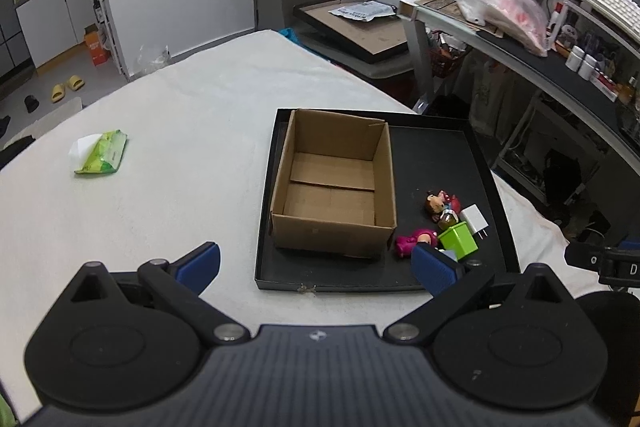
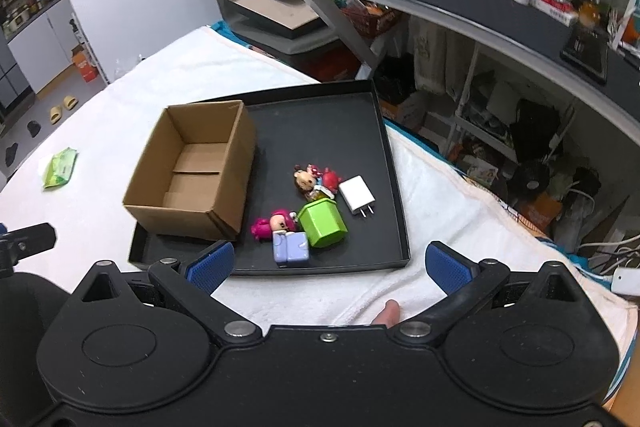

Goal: Organize rigid objects
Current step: 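Reach the right gripper down to the green hexagonal container and close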

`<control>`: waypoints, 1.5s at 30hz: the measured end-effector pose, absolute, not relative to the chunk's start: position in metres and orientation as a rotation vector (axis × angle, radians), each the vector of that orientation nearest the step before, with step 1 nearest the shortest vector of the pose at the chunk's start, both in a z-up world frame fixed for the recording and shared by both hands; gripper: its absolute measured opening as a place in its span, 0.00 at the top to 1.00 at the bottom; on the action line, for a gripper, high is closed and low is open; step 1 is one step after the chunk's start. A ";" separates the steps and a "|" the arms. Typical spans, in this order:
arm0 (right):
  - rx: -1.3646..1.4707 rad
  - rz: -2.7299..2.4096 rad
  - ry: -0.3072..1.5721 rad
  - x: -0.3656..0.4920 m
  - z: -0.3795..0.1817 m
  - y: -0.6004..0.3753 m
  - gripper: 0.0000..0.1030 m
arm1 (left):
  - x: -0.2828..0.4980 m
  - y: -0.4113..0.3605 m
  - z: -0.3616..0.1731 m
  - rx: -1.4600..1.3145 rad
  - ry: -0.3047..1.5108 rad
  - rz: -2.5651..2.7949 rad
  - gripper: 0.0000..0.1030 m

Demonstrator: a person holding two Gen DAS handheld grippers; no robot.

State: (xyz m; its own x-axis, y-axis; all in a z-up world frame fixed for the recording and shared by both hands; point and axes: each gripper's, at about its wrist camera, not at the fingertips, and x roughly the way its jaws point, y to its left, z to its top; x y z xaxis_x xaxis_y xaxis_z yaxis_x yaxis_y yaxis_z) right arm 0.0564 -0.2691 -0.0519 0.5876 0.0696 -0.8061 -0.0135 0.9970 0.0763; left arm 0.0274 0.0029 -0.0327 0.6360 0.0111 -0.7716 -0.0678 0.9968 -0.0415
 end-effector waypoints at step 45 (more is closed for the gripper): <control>0.088 0.046 1.287 0.202 -0.206 -0.254 0.25 | 0.176 0.054 -0.167 -0.179 1.089 0.215 0.28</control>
State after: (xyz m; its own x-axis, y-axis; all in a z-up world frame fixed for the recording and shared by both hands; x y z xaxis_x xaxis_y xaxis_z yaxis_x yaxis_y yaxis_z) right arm 0.2021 -0.2539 -0.2057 0.2799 0.0835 -0.9564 0.0149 0.9957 0.0913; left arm 0.1756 0.0539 -0.1674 0.4462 0.0847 -0.8909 -0.2596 0.9650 -0.0383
